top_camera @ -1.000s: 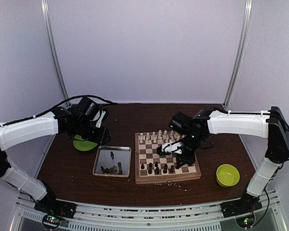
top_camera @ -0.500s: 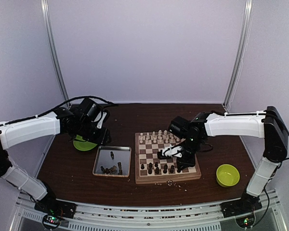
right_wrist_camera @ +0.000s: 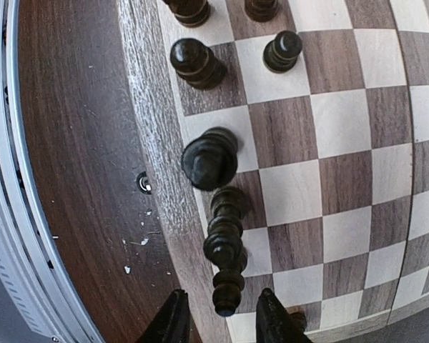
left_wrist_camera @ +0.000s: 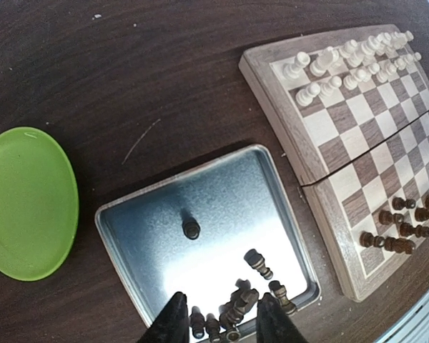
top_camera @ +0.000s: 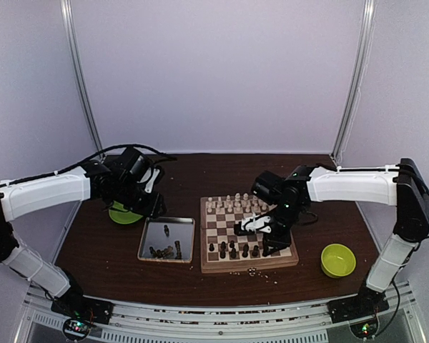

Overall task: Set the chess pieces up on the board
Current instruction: Place the bishop on c8, then pick up the pawn from the storage box.

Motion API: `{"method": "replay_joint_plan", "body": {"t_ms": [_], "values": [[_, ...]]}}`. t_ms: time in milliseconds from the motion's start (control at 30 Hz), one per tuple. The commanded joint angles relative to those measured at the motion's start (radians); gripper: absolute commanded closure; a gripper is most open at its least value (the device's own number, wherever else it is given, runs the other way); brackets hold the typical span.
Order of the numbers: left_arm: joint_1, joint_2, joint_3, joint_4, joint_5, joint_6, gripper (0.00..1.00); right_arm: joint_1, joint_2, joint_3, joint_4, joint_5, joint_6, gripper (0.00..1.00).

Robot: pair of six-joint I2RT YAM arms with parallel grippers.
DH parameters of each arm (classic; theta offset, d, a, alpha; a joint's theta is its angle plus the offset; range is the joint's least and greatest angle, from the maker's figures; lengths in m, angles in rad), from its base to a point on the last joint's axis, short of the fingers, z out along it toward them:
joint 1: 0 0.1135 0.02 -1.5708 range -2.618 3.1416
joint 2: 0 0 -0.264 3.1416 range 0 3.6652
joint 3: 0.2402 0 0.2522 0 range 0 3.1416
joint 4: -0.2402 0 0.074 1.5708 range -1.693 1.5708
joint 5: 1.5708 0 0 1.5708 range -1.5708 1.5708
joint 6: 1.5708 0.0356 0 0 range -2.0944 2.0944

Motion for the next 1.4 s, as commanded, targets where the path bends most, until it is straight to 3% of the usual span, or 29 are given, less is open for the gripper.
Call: {"method": "replay_joint_plan", "body": {"t_ms": [0, 233, 533, 800, 967, 1367], "values": [[0.004, 0.048, -0.019, -0.037, 0.085, 0.040, 0.71, -0.009, -0.101, 0.023, -0.044, -0.018, 0.003, 0.66], [0.004, 0.156, -0.025, -0.072, 0.044, 0.035, 0.71, -0.069, -0.188, -0.058, 0.019, -0.052, 0.019, 0.66], [0.007, 0.314, 0.084, -0.088, -0.031, 0.048, 0.66, -0.117, -0.235, -0.148, 0.093, -0.077, 0.024, 0.66], [0.013, 0.405, 0.168, -0.093, -0.035, 0.060, 0.68, -0.184, -0.311, -0.238, 0.154, -0.142, 0.011, 0.66], [0.026, 0.435, 0.183, -0.092, -0.033, 0.063, 0.76, -0.200, -0.379, -0.309, 0.217, -0.135, 0.011, 0.66], [0.031, 0.440, 0.191, -0.079, 0.036, 0.096, 1.00, -0.226, -0.346, -0.309, 0.227, -0.139, 0.008, 0.66]]}}
